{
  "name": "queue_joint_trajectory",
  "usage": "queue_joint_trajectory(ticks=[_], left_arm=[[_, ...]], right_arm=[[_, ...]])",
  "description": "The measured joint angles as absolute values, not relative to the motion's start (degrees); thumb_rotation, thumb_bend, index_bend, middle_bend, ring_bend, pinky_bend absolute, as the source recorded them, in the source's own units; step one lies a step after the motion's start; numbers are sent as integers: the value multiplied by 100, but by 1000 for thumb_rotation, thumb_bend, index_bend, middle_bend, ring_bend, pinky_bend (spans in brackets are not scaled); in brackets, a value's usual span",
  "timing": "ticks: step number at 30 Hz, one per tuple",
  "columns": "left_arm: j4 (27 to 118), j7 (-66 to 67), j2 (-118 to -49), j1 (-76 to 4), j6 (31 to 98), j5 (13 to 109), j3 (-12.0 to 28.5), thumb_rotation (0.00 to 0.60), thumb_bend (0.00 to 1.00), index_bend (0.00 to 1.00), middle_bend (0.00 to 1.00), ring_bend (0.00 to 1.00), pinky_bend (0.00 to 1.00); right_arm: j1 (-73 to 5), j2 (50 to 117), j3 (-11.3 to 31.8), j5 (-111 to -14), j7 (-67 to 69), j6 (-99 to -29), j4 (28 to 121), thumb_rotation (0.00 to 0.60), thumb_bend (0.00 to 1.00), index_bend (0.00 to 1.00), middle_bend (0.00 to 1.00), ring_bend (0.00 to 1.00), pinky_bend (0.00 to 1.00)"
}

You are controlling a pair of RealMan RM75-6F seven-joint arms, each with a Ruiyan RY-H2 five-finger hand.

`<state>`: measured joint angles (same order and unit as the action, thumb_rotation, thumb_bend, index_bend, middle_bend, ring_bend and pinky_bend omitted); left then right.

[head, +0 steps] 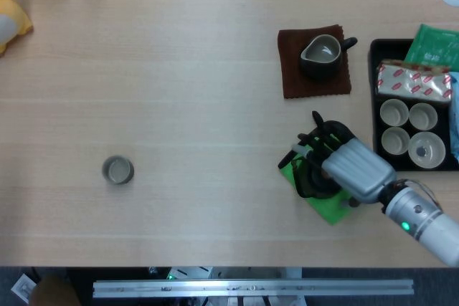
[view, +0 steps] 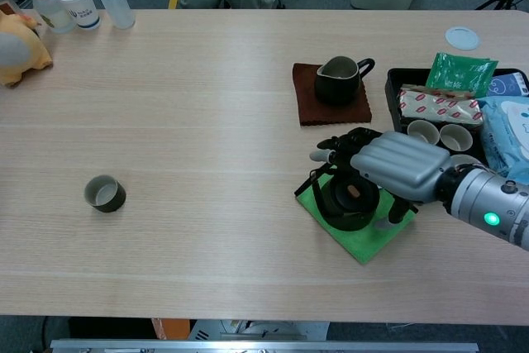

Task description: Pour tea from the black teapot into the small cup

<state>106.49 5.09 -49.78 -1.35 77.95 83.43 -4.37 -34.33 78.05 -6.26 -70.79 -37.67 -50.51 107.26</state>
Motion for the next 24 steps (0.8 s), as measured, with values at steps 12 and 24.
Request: queue_joint_trajectory(ticks=[12, 24], left_arm=[[10654, 404, -4914, -155, 7767, 8360, -447, 600, 278, 226, 276, 283, 206], [10669, 399, -4900, -182, 7716, 8354, -456, 600, 278, 226, 276, 283, 206]], right_arm=[[-3572, 8417, -500, -6446, -4381, -5248, 10521, 600, 0, 0, 0, 0, 0], [-3669, 8486, -428, -6230, -4402, -5387, 10314, 600, 0, 0, 0, 0, 0]])
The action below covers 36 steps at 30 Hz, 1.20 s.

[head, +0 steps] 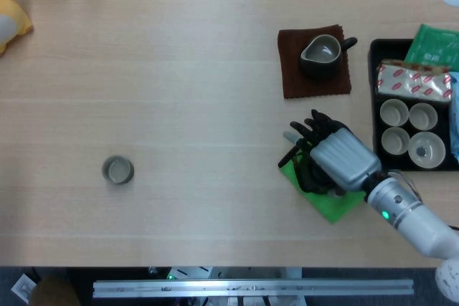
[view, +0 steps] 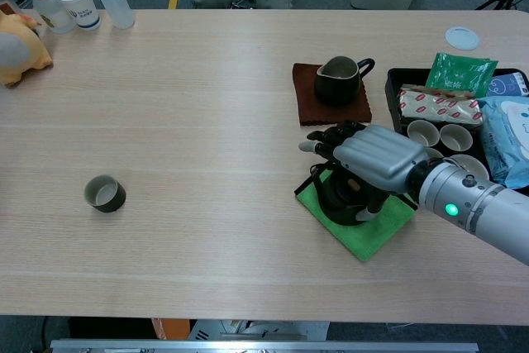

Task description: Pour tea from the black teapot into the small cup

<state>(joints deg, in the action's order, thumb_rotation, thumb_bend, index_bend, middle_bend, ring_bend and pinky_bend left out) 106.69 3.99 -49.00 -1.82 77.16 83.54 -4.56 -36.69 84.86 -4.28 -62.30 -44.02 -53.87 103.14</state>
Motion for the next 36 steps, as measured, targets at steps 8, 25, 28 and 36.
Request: queue_joint_trajectory(ticks=[8, 25, 28, 36], left_arm=[[10706, 429, -4896, -185, 7705, 8331, -461, 600, 278, 226, 276, 283, 206], [10775, 419, -4838, -182, 7688, 8309, -481, 600, 278, 226, 276, 283, 206], [10783, 412, -4823, -172, 7702, 8309, -485, 600, 278, 226, 276, 283, 206], [10807, 397, -4786, -154, 7695, 8294, -508, 600, 278, 226, 276, 283, 206]], right_arm=[[-3754, 8500, -334, -6182, -4305, -5403, 10126, 600, 0, 0, 0, 0, 0], [-3979, 7833, -416, -6323, -3471, -4736, 10690, 600, 0, 0, 25, 0, 0], [-4097, 7756, -397, -6373, -3270, -4520, 10740, 600, 0, 0, 28, 0, 0], [-4190, 7666, -449, -6583, -2966, -4349, 10794, 600, 0, 0, 89, 116, 0]])
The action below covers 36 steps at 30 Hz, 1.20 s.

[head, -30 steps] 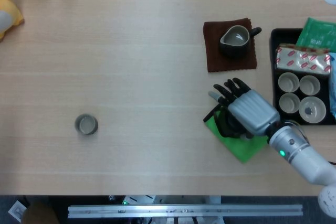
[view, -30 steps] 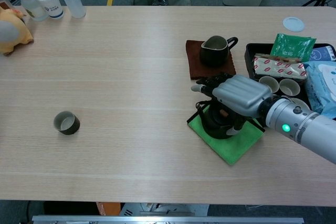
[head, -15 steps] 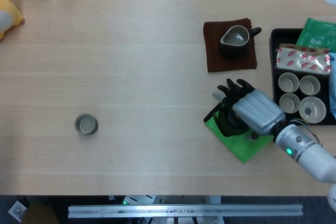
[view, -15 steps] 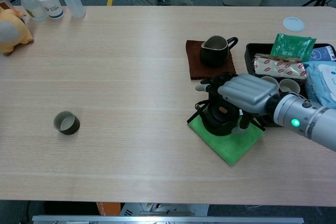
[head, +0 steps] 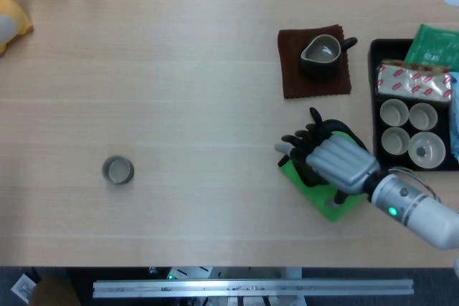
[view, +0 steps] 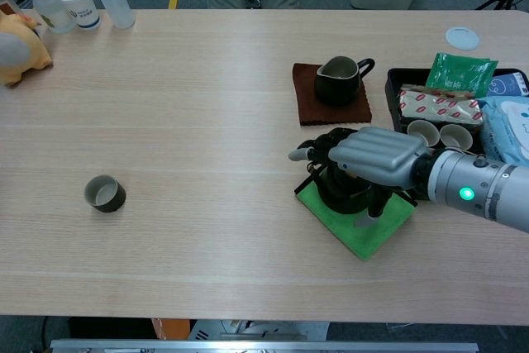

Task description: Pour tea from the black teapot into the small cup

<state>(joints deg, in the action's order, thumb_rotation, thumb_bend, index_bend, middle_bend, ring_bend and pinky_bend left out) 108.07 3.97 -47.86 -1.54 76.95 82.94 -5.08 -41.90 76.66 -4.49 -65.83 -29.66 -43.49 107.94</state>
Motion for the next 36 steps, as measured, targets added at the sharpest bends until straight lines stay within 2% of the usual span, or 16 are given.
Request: queue_joint_trajectory(ticks=[8, 25, 36], left_arm=[[10833, 443, -4800, -181, 7661, 8299, -505, 600, 278, 226, 276, 283, 206], [10894, 477, -4752, -168, 7674, 8281, -514, 600, 278, 226, 275, 283, 206], [10932, 543, -4766, -203, 7606, 8263, -517, 600, 278, 226, 275, 283, 206]], right_arm=[[-4191, 7513, -539, -7019, -2531, -4256, 10896, 600, 0, 0, 130, 174, 0], [-4263, 7427, -622, -7786, -1630, -3955, 10808, 600, 0, 0, 180, 227, 0], [-4212, 7007, -843, -8391, -992, -3931, 10786, 600, 0, 0, 198, 285, 0]])
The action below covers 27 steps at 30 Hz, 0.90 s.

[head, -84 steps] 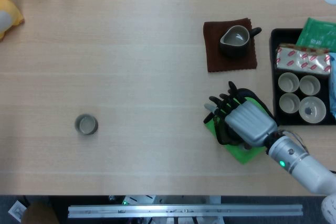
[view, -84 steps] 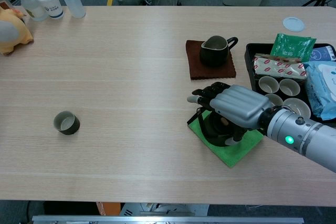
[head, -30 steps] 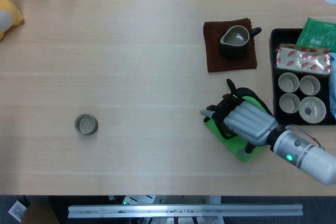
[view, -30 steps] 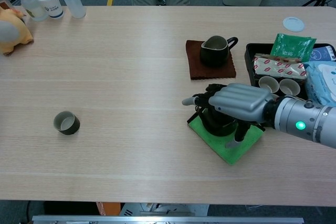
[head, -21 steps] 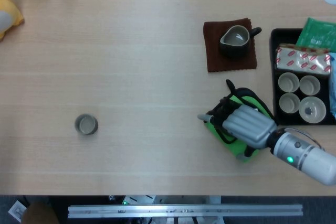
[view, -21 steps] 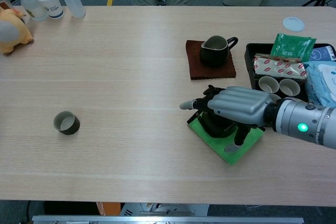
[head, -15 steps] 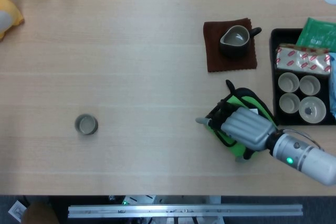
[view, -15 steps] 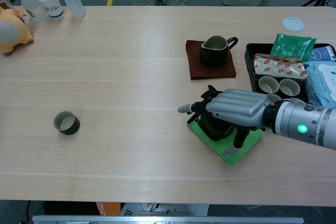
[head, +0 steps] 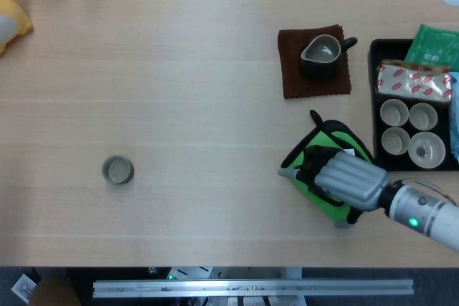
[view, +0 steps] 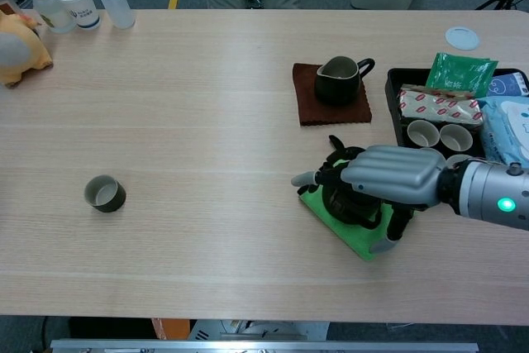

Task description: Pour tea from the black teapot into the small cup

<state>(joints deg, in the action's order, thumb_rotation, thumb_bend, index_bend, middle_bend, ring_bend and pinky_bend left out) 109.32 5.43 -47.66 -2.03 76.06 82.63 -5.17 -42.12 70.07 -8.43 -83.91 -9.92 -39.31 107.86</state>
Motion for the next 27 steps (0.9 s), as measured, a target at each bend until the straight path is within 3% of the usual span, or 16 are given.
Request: queue_joint_trajectory(ticks=[9, 19, 27], left_arm=[[10974, 572, -4755, -214, 7593, 8237, -514, 600, 278, 226, 275, 283, 206], [11027, 598, -4726, -208, 7605, 8227, -521, 600, 277, 226, 275, 283, 206], [11047, 622, -4723, -214, 7561, 8200, -537, 600, 278, 226, 275, 284, 206]], right_arm=[[-4154, 6838, -939, -8600, -798, -3960, 10742, 600, 0, 0, 198, 286, 0], [-4186, 7143, -835, -8815, -689, -3980, 10723, 600, 0, 0, 199, 269, 0], [-4157, 6964, -1026, -9188, -387, -4068, 10776, 600, 0, 0, 211, 271, 0]])
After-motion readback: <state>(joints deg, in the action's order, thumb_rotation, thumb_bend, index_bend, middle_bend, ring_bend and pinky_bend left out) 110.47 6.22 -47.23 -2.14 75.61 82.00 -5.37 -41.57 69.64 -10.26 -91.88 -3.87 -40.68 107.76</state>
